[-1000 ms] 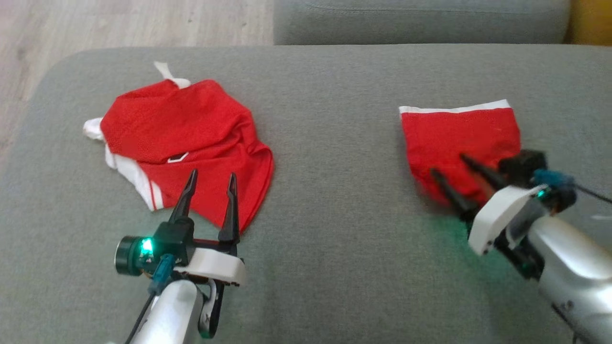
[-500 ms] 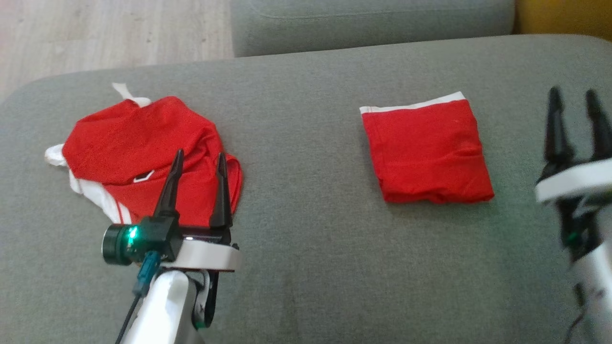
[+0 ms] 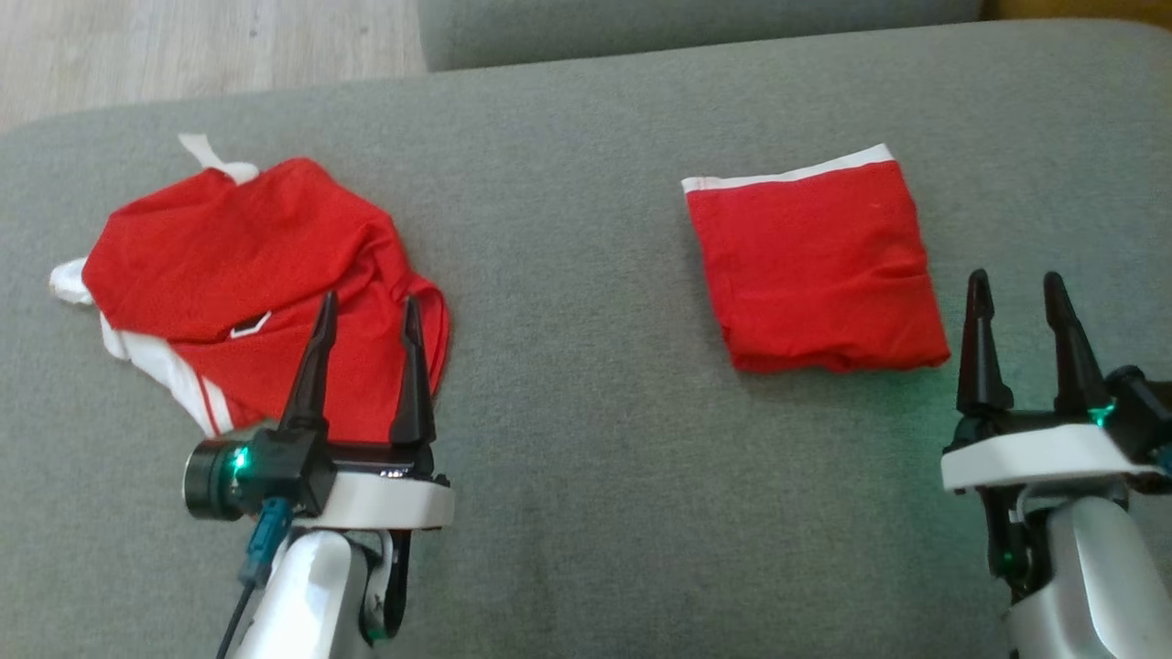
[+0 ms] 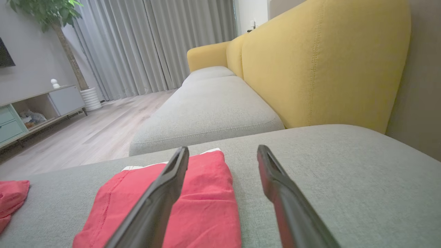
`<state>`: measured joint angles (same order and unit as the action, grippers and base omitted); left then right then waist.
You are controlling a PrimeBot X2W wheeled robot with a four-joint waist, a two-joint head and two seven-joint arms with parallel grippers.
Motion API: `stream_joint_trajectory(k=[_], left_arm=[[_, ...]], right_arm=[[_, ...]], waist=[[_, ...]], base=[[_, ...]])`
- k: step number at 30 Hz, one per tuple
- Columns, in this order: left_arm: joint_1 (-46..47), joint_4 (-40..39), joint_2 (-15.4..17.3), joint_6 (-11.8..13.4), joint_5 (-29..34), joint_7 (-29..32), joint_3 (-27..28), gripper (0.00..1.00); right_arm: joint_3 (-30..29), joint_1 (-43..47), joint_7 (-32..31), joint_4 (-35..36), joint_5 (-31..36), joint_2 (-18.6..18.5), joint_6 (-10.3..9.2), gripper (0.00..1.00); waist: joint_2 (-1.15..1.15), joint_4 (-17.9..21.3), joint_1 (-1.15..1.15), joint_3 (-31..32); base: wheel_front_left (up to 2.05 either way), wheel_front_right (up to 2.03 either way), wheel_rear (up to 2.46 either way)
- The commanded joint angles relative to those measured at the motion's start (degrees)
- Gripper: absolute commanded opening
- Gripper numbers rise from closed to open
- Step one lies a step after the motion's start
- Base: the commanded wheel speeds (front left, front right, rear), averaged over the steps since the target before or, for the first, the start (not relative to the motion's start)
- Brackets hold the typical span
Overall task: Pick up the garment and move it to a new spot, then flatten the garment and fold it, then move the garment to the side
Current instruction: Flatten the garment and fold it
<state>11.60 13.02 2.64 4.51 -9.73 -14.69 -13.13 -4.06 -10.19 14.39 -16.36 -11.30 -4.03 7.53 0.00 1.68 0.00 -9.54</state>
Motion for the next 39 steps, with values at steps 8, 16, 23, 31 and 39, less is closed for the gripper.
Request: stream_joint_trajectory(k=[8, 16, 23, 31, 39], left_arm=[[5.0, -2.7, 0.2, -0.1, -0.3, -0.3, -0.1, 1.0], [7.9, -3.9, 0.2, 0.5, -1.3, -0.3, -2.5, 1.0], [9.2, -3.0, 0.2, 0.8, -1.6, -0.3, -3.9, 1.0], [8.3, -2.4, 0.2, 1.2, -1.6, -0.3, -3.9, 1.0], [7.8, -1.9, 0.2, 1.2, -1.6, -0.3, -4.2, 1.0]], right_arm=[[2.2, -10.7, -0.5, -0.8, 0.6, -0.8, -0.04, 0.0], [-1.2, -23.1, -5.4, -15.6, 4.4, -3.0, -0.04, 0.0], [-4.4, -28.7, -3.4, -29.2, 10.2, -2.9, -0.04, 0.0], [1.8, -29.6, 0.4, -30.8, 8.8, 0.6, -0.04, 0.0], [9.8, -28.1, 0.6, -36.9, 4.6, 1.1, -0.04, 0.0]], waist=[[0.0, -4.4, 0.0, -6.6], [0.0, -8.5, 0.0, -12.5], [0.0, -9.9, 0.0, -12.6], [0.0, -9.1, 0.0, -9.7], [0.0, -8.6, 0.0, -8.4]], base=[[0.0, 0.0, 0.0], [0.0, 0.0, 0.0], [0.0, 0.0, 0.0], [0.0, 0.0, 0.0], [0.0, 0.0, 0.0]])
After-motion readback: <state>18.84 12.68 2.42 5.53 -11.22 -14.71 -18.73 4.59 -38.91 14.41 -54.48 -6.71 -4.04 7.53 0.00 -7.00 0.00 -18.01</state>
